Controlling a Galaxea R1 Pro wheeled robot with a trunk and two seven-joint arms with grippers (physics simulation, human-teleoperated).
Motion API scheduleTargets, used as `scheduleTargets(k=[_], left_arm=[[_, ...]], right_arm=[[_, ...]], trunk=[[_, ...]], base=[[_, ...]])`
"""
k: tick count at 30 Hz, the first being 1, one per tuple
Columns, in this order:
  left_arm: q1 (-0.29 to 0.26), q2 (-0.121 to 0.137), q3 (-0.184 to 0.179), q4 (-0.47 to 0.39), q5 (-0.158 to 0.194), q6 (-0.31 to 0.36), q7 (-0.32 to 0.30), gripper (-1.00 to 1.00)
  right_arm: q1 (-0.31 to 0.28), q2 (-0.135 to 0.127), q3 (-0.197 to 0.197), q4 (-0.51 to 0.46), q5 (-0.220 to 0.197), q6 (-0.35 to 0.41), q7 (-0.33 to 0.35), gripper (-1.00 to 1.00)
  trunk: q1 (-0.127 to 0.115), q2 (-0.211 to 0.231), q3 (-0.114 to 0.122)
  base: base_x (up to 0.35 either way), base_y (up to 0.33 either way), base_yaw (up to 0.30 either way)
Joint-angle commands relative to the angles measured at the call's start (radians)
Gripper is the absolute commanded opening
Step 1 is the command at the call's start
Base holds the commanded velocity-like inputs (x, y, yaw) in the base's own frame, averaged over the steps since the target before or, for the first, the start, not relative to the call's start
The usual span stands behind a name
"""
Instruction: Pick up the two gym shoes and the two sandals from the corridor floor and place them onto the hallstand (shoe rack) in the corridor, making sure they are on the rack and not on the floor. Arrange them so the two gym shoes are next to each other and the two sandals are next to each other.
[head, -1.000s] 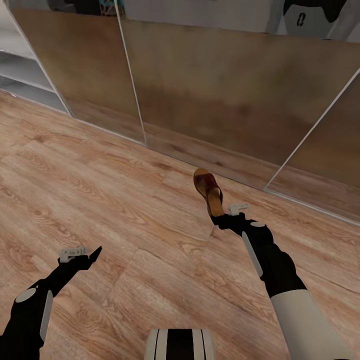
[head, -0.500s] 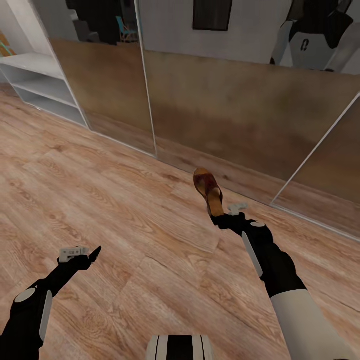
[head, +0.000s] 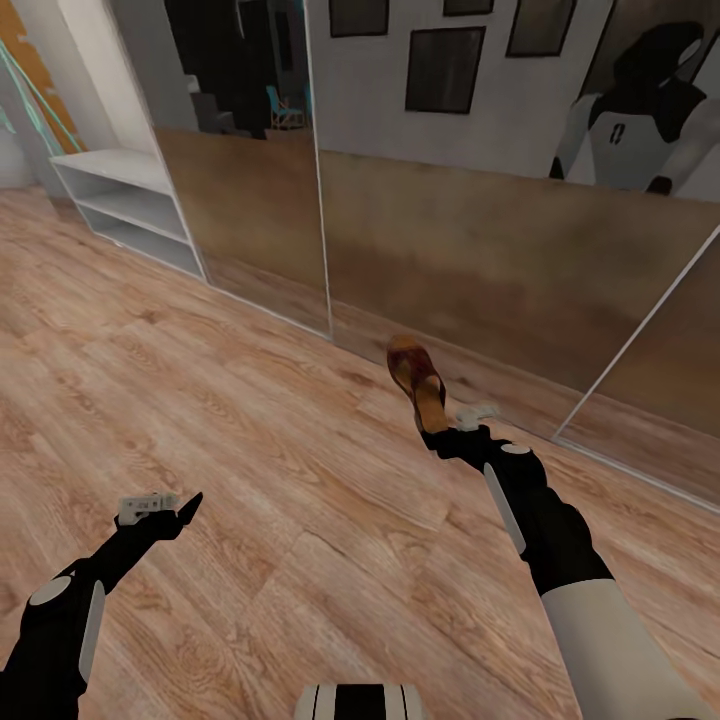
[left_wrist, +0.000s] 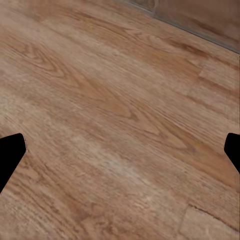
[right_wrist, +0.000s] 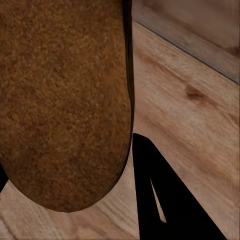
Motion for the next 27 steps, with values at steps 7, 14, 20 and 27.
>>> scheduleTargets(k=[7, 14, 20, 27], left_arm=[[-0.001, -0.001, 0.002, -0.001, -0.005, 0.006, -0.007, 1.00], [-0.001, -0.001, 0.001, -0.002, -0.005, 0.006, -0.007, 1.00], [-0.001, -0.001, 0.001, -0.001, -0.005, 0.006, -0.007, 1.00], [-0.001, -0.001, 0.001, -0.001, -0.005, 0.006, -0.007, 1.00]], right_arm=[[0.000, -0.001, 0.001, -0.001, -0.003, 0.006, -0.002, -1.00], [0.000, -0.001, 0.001, -0.001, -0.003, 0.006, -0.001, -1.00], [0.000, -0.001, 0.001, -0.001, -0.002, 0.006, -0.001, -1.00], [0.000, -0.001, 0.001, -0.001, -0.003, 0.006, -0.001, -1.00]], trunk=[[-0.003, 0.001, 0.037], [-0.004, 0.002, 0.052], [-0.006, 0.003, 0.081], [-0.009, 0.004, 0.119]], base=[[0.000, 0.000, 0.122], [0.000, 0.000, 0.118], [0.000, 0.000, 0.112], [0.000, 0.000, 0.102]])
